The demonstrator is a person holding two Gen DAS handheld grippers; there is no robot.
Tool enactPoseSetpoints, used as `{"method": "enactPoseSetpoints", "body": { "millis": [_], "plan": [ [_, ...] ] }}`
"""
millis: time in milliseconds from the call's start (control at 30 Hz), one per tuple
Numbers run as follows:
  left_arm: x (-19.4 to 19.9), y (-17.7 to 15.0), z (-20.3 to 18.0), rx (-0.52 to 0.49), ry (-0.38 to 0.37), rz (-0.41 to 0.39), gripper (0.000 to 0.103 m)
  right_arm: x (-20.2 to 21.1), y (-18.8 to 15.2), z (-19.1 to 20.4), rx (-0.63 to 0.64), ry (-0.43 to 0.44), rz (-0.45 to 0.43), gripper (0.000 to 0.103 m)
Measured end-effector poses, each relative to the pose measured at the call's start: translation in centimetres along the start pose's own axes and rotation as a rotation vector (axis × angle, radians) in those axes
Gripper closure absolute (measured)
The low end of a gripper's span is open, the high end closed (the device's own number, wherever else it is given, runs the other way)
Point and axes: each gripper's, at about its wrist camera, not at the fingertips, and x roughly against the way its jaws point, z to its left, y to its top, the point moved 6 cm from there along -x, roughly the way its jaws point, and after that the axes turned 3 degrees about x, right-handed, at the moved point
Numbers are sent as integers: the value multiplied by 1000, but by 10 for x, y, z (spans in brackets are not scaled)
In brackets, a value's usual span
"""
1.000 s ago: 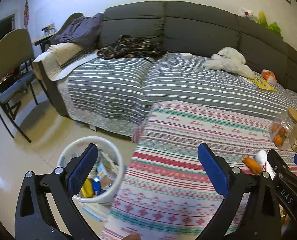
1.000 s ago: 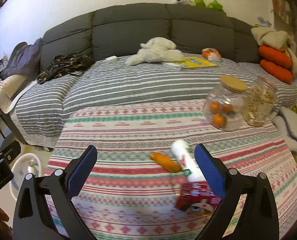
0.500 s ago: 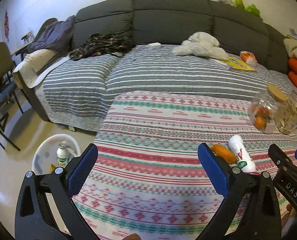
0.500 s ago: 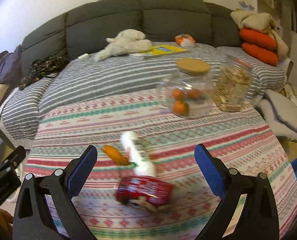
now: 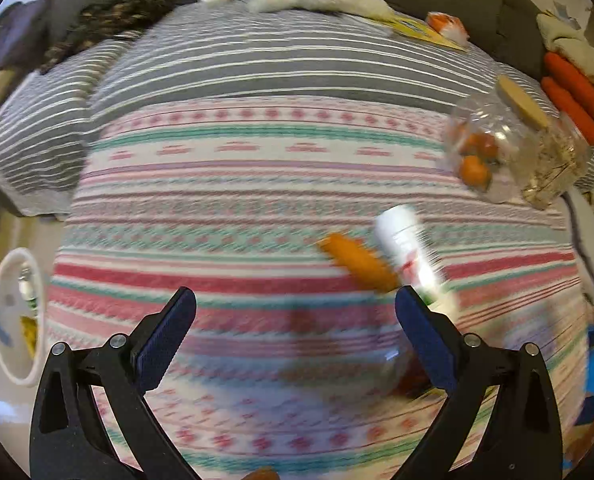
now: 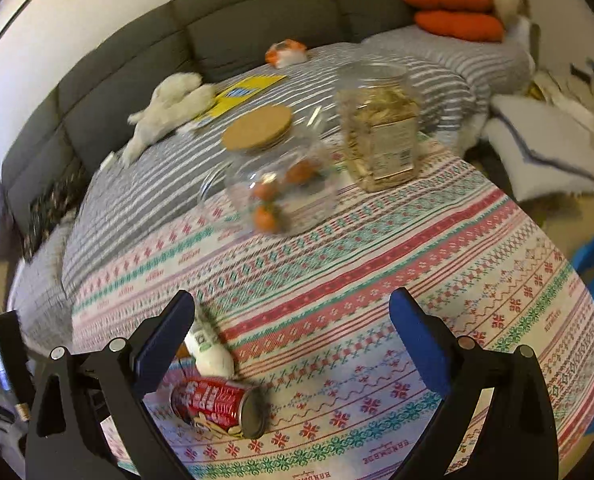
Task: Collect trash
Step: 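Grasp the second white bottle with the left tool while the right tool grasps the red can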
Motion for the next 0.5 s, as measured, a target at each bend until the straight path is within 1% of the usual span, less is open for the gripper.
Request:
{"method": "enactPoseSetpoints", "body": {
  "millis": [100, 167, 200, 233, 300, 333, 367, 400, 433, 467, 500],
  "plan": [
    [-11, 13, -30, -48, -22, 46, 8, 4, 11, -13, -48, 11, -7, 8],
    [-23, 18, -46, -62, -35, 97, 10, 5, 16, -22, -78, 20, -5, 8],
    [-29, 19, -52, -63, -41, 127, 14, 5, 19, -26, -93, 22, -4, 8],
    [-40, 19, -61, -59, -49, 174, 20, 5, 21, -31, -108, 25, -4, 8],
    [-53, 18, -71, -54, -49, 223, 29, 6, 26, -41, -140, 31, 0, 8],
    [-61, 16, -76, -59, -39, 250, 30, 5, 28, -44, -146, 33, 3, 8],
    [-68, 16, -79, -78, 1, 256, 30, 5, 30, -48, -148, 34, 8, 8],
    [-71, 16, -81, -97, 34, 252, 33, 4, 31, -50, -140, 32, 17, 8],
    [-73, 17, -84, -123, 72, 238, 46, 1, 31, -51, -117, 29, 33, 8],
    [-72, 19, -87, -137, 79, 228, 51, -1, 30, -50, -102, 29, 43, 8],
    [-70, 19, -91, -139, 38, 232, 61, -3, 28, -50, -87, 31, 54, 8]
  ]
}}
